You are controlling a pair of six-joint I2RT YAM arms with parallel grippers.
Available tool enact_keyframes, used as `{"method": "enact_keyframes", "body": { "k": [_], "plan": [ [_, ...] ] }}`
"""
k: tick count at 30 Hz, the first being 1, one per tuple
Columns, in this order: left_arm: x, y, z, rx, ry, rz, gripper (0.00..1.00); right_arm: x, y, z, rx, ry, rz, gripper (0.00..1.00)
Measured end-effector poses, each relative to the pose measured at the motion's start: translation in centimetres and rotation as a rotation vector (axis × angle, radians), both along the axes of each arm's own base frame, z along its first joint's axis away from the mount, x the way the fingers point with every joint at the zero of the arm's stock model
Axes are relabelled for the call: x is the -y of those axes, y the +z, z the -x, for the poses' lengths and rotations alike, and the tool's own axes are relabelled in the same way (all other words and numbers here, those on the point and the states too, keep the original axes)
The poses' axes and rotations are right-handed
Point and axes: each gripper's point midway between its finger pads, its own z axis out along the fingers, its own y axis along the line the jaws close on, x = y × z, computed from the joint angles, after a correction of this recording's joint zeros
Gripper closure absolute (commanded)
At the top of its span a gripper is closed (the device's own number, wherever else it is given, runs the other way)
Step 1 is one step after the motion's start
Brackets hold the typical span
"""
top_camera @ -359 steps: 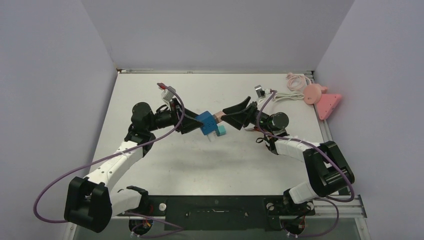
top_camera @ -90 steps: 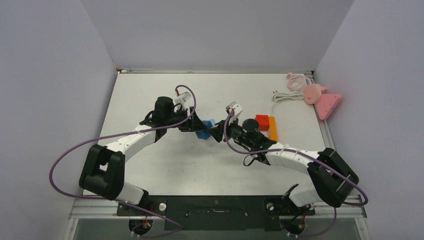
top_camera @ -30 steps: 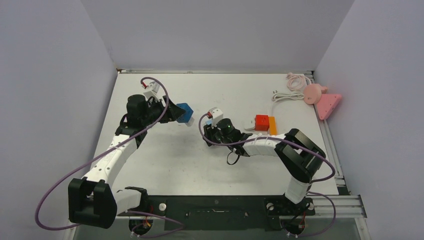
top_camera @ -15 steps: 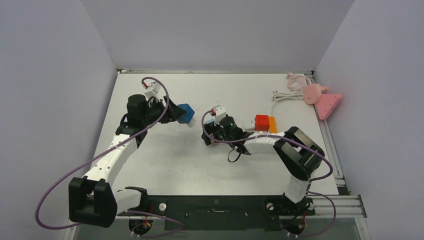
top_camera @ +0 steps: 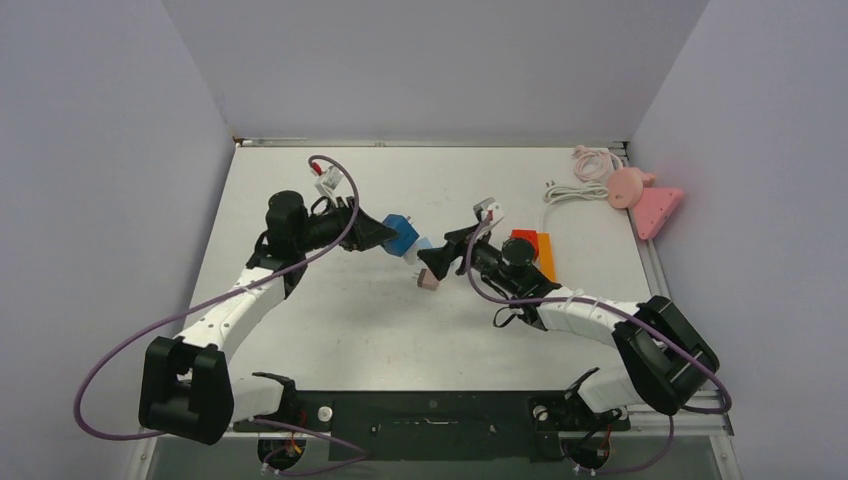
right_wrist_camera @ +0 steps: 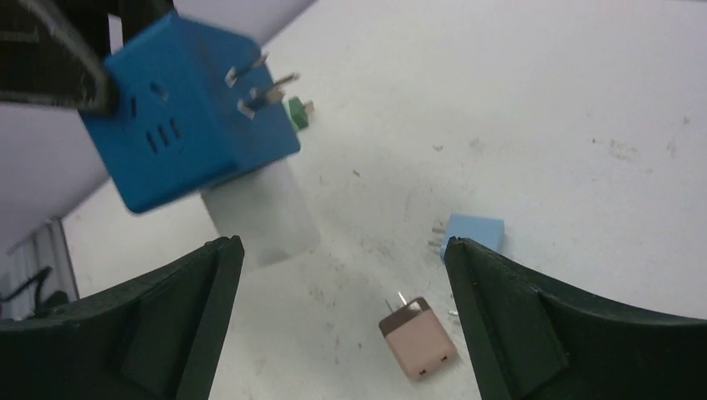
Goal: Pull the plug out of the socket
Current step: Place the plug at the center of the board.
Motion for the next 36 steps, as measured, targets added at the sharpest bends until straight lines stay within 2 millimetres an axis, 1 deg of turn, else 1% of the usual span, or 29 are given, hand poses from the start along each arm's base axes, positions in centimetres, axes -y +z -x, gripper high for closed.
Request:
{"method": "enact_keyframes", "body": {
  "k": [3,5,8,10,13,17,20,26,30,36],
  "plan": [
    [1.6,1.4,1.3,0.055,-0.087,0.038,1.0,1.2,2.4,-0.8,-0.005,0.016,-0.134,0.01],
    [2.3,2.2,2.1,0.09,-0.133,0.068,1.0,1.8,3.9,-1.2,-0.013,0.037,-0.217,0.0],
    [2.6,3.0,2.9,0.125,-0.17,0.111,1.0,1.8,5.9,-0.6,-0.016,0.1,-0.304,0.0],
    [2.7,3.3,3.4,0.129,-0.192,0.134,1.0,1.4,7.0,0.3,-0.017,0.158,-0.346,0.0],
    [3.0,3.6,3.9,0.134,-0.217,0.161,1.0,0.8,8.0,1.2,-0.027,0.22,-0.366,0.0],
    [3.5,4.4,4.6,0.168,-0.252,0.187,1.0,0.4,9.3,1.5,-0.022,0.261,-0.373,0.0],
    [3.8,4.7,5.1,0.183,-0.269,0.199,1.0,0.1,9.8,2.0,-0.014,0.294,-0.374,0.03],
    [3.9,4.7,5.6,0.189,-0.291,0.208,1.0,-0.6,9.9,3.2,-0.029,0.351,-0.37,0.09],
    [4.1,4.9,5.8,0.192,-0.301,0.217,1.0,-0.8,10.0,3.9,-0.04,0.383,-0.368,0.16],
    [4.1,5.1,5.9,0.204,-0.308,0.227,1.0,-1.5,10.7,4.7,-0.054,0.442,-0.357,0.21]
  ]
}}
